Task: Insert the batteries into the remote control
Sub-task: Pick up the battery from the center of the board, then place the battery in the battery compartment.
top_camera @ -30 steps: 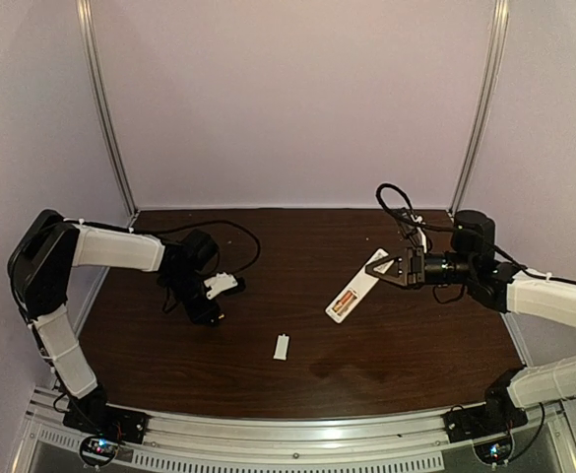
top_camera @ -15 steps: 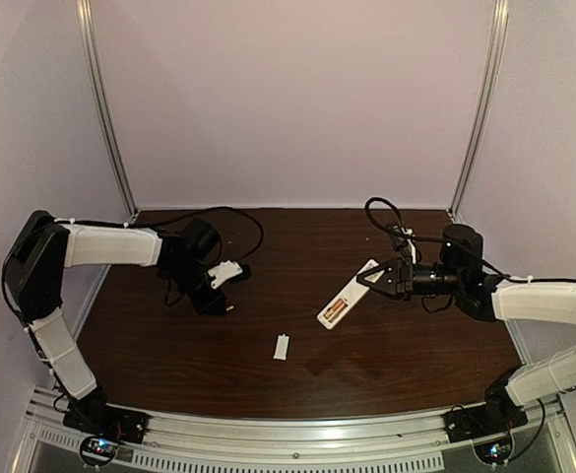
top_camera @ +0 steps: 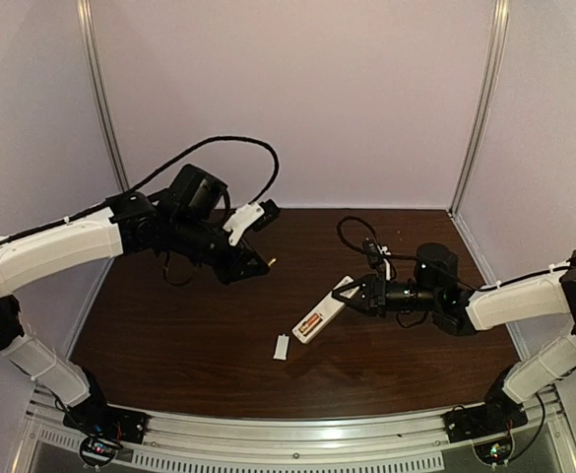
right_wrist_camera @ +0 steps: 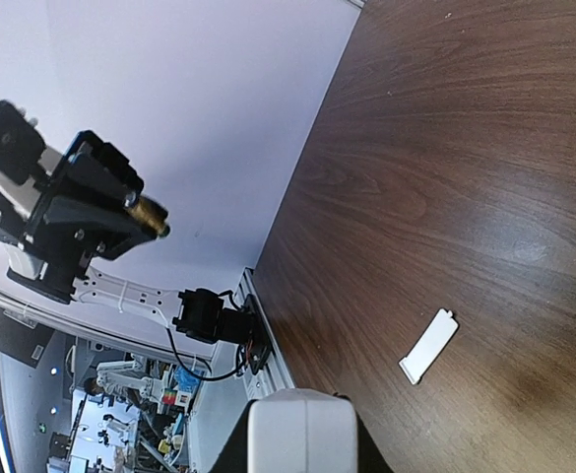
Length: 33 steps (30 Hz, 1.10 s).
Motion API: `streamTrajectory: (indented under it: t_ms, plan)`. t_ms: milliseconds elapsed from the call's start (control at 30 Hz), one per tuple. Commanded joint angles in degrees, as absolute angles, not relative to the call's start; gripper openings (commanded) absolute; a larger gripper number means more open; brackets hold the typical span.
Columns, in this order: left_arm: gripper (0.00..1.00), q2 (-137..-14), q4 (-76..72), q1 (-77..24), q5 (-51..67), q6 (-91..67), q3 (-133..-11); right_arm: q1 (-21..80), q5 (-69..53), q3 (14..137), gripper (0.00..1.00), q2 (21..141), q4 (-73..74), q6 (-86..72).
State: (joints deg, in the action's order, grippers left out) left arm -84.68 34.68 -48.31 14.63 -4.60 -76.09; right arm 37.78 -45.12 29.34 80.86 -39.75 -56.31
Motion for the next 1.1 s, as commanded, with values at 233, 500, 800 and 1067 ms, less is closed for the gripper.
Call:
streamTrajectory:
  t_ms: [233, 500, 800, 1067]
  plan:
    - [0.00, -88.1, 39.8, -58.8, 12.0, -6.3, -76.7, 41.7, -36.3, 32.4, 0.00, 85.8, -45.4, -61.5]
    - [0.00, -94.2, 44.8, -62.4, 7.0, -5.8, -80.2, 43.1, -33.6, 32.4, 0.00, 89.1, -53.0, -65.7]
    - [0.00, -97.8, 46.1, -62.5, 4.3, -7.4, -82.4, 44.5, -32.4, 31.9, 0.00, 90.0, -55.4, -67.7]
    - [0.00, -99.6, 47.1, -62.5, 1.0, -8.1, -83.4, 44.9, -32.4, 30.9, 0.00, 91.0, -58.5, -69.3]
